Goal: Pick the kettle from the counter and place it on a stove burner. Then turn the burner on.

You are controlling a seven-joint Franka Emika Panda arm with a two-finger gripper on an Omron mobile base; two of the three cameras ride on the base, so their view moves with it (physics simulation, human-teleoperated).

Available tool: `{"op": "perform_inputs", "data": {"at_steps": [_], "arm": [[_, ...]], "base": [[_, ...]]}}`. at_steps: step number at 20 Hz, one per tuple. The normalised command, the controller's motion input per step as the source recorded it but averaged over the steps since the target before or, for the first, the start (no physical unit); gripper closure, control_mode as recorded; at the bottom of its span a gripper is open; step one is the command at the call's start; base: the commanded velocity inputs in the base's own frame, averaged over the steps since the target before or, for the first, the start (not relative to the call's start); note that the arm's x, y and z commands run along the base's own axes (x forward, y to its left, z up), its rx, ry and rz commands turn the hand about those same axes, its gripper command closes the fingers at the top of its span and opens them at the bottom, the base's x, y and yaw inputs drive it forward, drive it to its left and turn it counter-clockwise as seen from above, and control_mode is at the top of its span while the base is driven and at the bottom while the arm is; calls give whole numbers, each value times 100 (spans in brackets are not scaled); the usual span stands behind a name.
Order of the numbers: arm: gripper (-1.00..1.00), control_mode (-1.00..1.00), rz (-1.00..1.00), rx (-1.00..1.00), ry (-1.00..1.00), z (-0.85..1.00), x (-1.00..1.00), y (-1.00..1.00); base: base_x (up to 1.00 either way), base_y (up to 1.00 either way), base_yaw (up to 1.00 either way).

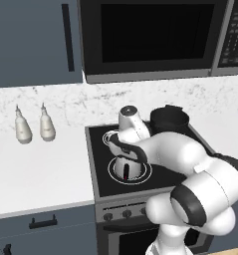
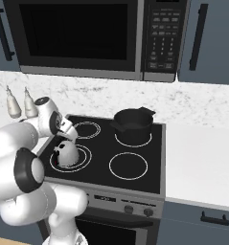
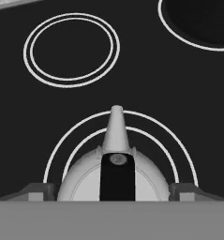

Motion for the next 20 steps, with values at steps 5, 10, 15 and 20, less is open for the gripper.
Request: {"op": "perform_inputs", "data": {"at_steps": [5,10,15,20], "arm": [[-100,-100,0,-1,-5,44,-40,3],[-100,-100,0,-1,-12,33,-83,5],[-100,-100,0,-7,-5,-5,-55,56],[-100,-100,0,-12,0,-37,-48,74]], "base": [[0,0,0],[0,0,0],[0,0,0],[0,0,0]]}}
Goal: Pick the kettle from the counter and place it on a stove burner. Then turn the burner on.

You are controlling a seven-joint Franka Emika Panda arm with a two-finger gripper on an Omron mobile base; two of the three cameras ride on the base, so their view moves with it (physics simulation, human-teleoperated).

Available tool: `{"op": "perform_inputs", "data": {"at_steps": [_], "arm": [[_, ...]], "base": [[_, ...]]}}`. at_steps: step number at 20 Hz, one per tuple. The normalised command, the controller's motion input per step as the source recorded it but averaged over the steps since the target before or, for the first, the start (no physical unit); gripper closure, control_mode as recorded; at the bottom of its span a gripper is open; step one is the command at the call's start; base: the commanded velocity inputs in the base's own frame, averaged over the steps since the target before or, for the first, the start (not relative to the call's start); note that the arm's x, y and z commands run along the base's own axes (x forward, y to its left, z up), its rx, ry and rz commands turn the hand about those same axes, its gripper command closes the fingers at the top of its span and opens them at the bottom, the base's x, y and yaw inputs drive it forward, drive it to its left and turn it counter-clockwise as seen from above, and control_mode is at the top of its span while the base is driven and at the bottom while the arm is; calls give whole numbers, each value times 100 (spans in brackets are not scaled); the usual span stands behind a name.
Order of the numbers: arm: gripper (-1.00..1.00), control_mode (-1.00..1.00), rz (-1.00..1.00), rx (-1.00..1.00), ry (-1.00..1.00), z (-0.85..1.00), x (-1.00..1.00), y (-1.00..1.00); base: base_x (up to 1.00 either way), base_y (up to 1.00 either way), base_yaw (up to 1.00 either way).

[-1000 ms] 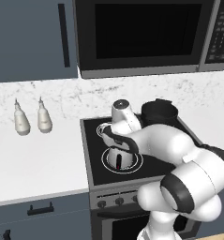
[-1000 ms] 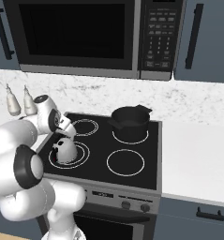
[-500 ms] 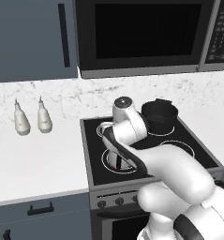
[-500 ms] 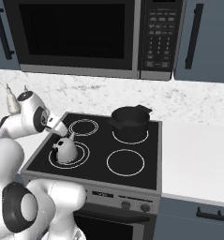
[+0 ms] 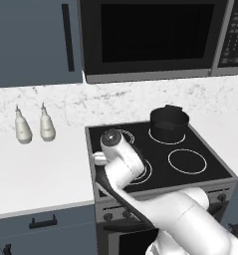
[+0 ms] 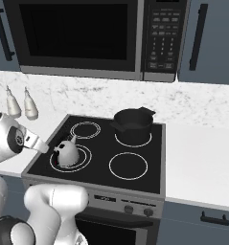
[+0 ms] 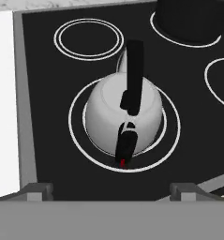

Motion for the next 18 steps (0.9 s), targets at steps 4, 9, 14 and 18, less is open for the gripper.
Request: {"op": "perform_inputs", "data": {"at_steps": [4,9,14,18], "arm": [[-100,-100,-3,-8,-11,-49,-36,58],[-100,-100,-7,-1,-22,-48,-8,30],[-100,-100,-1,0,-29,-43,0,5],[-100,-100,0,0,-25,-31,-12,3]], "base": [[0,0,0],[0,0,0],[0,0,0],[0,0,0]]}}
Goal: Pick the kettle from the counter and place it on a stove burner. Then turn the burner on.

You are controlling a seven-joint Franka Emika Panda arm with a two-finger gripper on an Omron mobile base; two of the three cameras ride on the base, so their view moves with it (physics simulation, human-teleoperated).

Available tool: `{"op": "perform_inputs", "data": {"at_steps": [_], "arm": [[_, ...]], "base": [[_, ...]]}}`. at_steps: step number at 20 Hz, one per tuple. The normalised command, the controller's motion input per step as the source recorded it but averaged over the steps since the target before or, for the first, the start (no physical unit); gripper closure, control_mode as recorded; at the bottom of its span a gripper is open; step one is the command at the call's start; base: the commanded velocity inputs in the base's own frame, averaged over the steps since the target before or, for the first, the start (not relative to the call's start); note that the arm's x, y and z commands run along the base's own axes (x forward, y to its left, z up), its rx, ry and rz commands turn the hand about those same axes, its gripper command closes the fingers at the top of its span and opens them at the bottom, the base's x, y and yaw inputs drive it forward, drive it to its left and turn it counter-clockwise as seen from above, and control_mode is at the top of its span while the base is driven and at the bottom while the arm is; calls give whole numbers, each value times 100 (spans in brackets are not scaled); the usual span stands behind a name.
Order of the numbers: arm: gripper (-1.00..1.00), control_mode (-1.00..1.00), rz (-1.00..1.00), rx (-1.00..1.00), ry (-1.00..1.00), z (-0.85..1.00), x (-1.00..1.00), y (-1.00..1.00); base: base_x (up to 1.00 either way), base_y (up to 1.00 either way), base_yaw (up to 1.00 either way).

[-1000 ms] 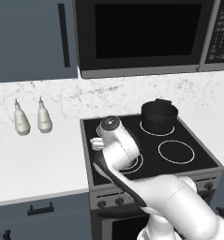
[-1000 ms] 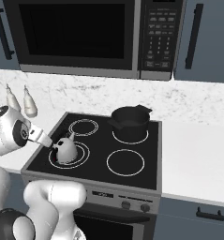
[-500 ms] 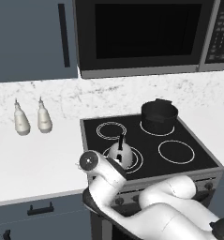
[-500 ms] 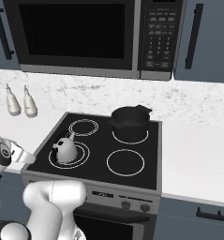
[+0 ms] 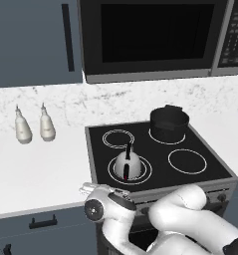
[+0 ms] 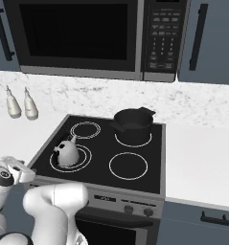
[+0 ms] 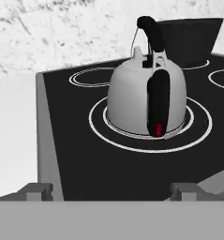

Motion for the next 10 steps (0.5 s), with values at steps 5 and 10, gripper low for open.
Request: {"op": "perform_inputs", "data": {"at_steps": [5,10], "arm": [[-100,-100,0,0,-14,-27,-27,7],[-100,-100,0,0,-12,-16,-24,8]], "base": [[0,0,0],[0,0,0]]}}
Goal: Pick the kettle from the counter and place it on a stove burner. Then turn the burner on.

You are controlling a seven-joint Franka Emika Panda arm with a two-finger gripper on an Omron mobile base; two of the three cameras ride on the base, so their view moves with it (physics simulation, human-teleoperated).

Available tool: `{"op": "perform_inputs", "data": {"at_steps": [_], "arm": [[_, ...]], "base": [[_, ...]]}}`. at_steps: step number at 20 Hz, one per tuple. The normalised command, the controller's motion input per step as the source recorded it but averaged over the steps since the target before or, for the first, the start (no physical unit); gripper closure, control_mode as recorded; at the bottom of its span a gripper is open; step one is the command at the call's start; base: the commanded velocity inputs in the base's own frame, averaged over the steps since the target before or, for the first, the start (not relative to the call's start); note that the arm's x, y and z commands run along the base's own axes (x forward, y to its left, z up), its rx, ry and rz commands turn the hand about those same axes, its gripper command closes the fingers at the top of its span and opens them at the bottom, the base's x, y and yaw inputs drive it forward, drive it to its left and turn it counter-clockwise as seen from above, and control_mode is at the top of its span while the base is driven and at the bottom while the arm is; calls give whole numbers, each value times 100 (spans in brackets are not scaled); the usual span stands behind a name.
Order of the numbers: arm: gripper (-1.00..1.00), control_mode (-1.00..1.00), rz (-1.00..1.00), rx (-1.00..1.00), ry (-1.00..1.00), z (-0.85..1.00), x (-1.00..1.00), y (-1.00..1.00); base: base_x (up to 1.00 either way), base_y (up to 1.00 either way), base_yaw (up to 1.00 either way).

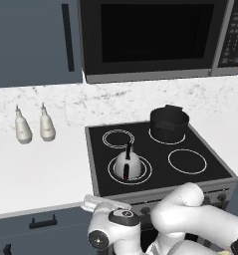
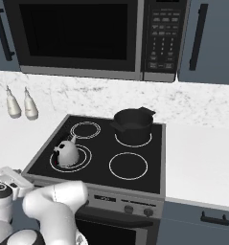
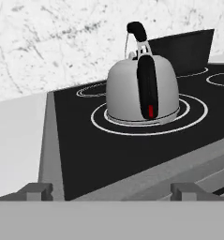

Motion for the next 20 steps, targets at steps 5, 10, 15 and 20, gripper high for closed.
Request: {"op": "perform_inputs", "data": {"at_steps": [5,10,15,20], "arm": [[-100,-100,0,0,-9,-26,-18,0],[-100,-100,0,-2,-5,-41,-19,0],[-100,-100,0,-4,-3,-25,-9,0],[-100,-100,0,-2,-3,-18,-1,1]], "base": [[0,0,0],[0,0,0],[0,0,0],[0,0,0]]}}
